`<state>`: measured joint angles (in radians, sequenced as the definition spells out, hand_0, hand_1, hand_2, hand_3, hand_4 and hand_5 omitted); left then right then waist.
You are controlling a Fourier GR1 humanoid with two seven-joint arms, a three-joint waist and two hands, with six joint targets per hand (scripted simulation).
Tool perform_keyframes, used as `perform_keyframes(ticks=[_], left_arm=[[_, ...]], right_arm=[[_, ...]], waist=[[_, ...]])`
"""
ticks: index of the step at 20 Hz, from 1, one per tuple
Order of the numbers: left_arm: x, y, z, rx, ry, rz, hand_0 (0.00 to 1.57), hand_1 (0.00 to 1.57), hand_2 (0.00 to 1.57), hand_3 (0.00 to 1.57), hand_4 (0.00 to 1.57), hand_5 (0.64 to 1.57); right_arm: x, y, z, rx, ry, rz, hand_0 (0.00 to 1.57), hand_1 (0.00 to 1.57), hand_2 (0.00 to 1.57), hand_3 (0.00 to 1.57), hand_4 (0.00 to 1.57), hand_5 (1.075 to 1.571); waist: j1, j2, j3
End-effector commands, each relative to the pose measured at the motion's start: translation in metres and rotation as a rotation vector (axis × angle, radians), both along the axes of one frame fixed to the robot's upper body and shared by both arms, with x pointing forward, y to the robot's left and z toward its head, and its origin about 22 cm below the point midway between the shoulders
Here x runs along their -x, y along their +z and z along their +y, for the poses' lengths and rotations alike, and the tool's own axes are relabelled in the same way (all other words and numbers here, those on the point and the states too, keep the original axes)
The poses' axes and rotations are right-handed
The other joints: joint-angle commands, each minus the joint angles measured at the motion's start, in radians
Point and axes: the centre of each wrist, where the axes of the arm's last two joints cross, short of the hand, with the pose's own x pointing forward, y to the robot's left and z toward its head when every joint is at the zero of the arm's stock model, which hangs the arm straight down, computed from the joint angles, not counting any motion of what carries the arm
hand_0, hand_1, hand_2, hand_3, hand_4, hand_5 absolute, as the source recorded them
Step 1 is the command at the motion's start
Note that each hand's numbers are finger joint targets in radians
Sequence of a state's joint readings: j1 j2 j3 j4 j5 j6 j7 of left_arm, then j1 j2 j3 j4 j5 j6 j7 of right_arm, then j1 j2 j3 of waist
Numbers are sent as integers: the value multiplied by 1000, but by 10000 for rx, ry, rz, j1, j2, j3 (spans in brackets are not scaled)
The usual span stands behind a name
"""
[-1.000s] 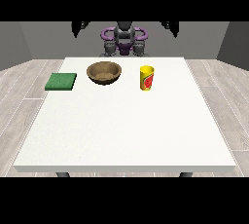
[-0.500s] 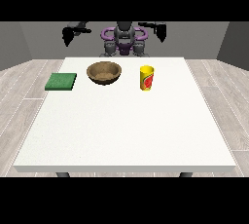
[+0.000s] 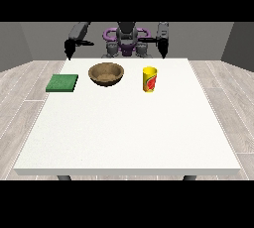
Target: Pick the cup and pour the ball into the bowl, then pick the bowl and place it on the pad
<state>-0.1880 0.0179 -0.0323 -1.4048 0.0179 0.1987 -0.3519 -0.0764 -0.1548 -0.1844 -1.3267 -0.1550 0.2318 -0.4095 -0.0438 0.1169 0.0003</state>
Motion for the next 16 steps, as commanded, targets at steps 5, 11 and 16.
perform_keyframes(ticks=[5,11,16], left_arm=[[-60,29,6,4,577,-1396,0,0,0,0,0,1460],[-61,-9,42,-323,636,-1097,0,0,0,0,0,1415],[-94,22,46,-96,1156,-1863,0,0,0,0,0,1410]], right_arm=[[-42,16,-1,-451,561,-1739,0,0,0,0,0,1549],[-36,-4,-13,-322,420,-1595,0,0,0,0,0,1548],[-57,8,-8,-362,884,-2436,0,0,0,0,0,1547]], waist=[[-440,1784,-1],[-439,1797,-5],[-738,2752,-4]])
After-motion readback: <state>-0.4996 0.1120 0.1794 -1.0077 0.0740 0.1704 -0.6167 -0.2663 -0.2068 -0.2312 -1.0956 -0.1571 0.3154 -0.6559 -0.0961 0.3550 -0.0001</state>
